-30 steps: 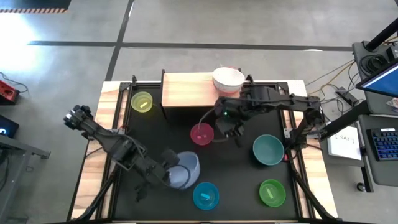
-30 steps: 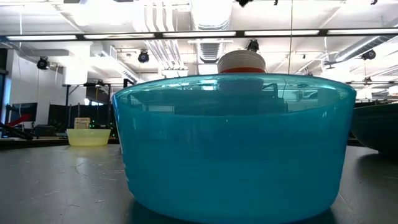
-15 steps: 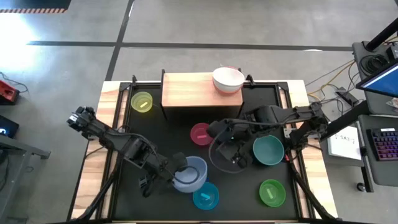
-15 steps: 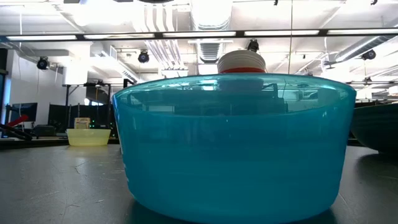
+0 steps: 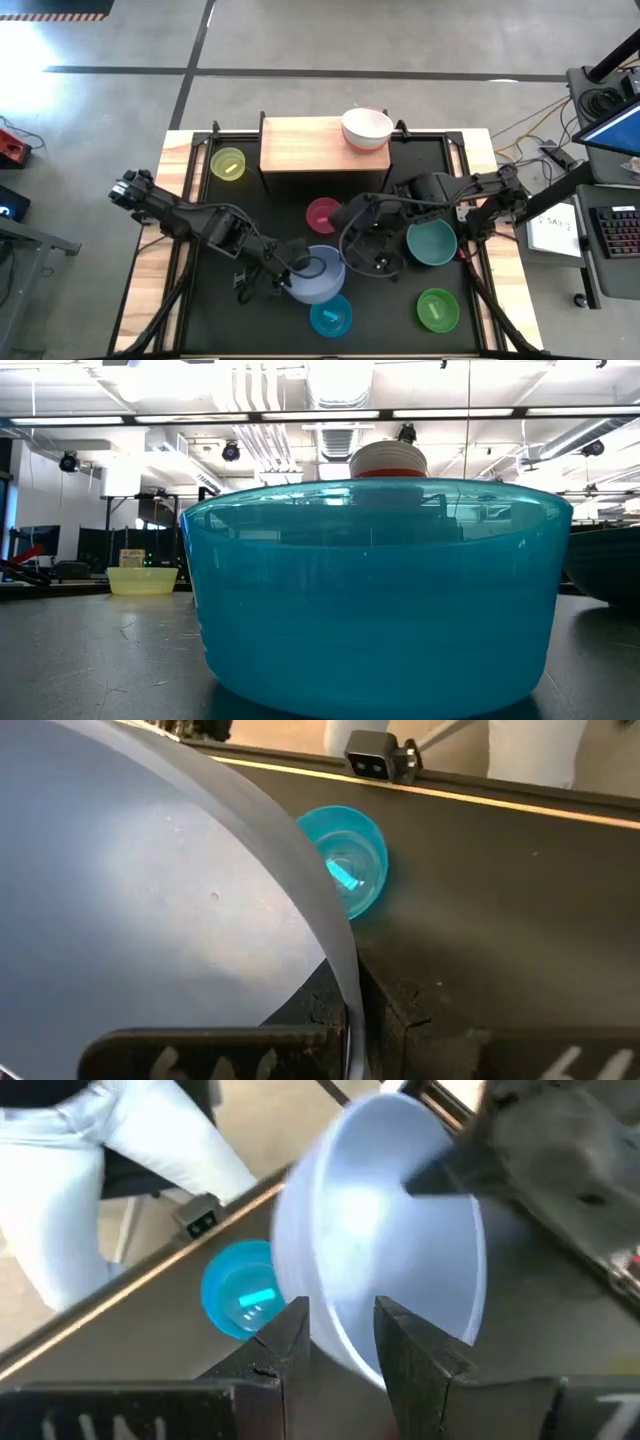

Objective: Place and stack bowls onto a shelf
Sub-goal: Stack the purple bowl on top of the white bowl

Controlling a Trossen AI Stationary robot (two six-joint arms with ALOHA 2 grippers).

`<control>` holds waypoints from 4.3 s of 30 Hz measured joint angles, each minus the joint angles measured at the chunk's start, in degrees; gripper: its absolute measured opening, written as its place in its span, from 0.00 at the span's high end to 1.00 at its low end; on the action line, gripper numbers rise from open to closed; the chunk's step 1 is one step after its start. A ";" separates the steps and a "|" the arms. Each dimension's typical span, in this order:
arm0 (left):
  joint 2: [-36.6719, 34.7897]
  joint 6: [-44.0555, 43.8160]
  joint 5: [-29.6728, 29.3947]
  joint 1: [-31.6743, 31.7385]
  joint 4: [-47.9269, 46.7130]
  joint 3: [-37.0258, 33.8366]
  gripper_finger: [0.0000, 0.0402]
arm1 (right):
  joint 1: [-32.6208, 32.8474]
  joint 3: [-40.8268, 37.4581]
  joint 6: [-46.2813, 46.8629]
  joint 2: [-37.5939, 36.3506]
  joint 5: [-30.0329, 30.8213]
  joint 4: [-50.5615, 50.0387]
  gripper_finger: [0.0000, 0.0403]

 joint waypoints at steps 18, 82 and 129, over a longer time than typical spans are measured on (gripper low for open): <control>0.04 6.94 -0.02 3.30 2.20 0.00 1.00 | 0.29 0.00 0.63 3.29 -4.86 -0.20 0.76; -0.31 -9.48 -26.85 3.44 0.91 7.77 0.66 | -0.67 4.62 23.41 0.94 -16.33 -4.82 0.98; -0.48 -25.98 -28.70 3.32 -14.46 9.33 0.67 | -32.95 6.01 9.53 -0.80 25.34 -19.43 0.98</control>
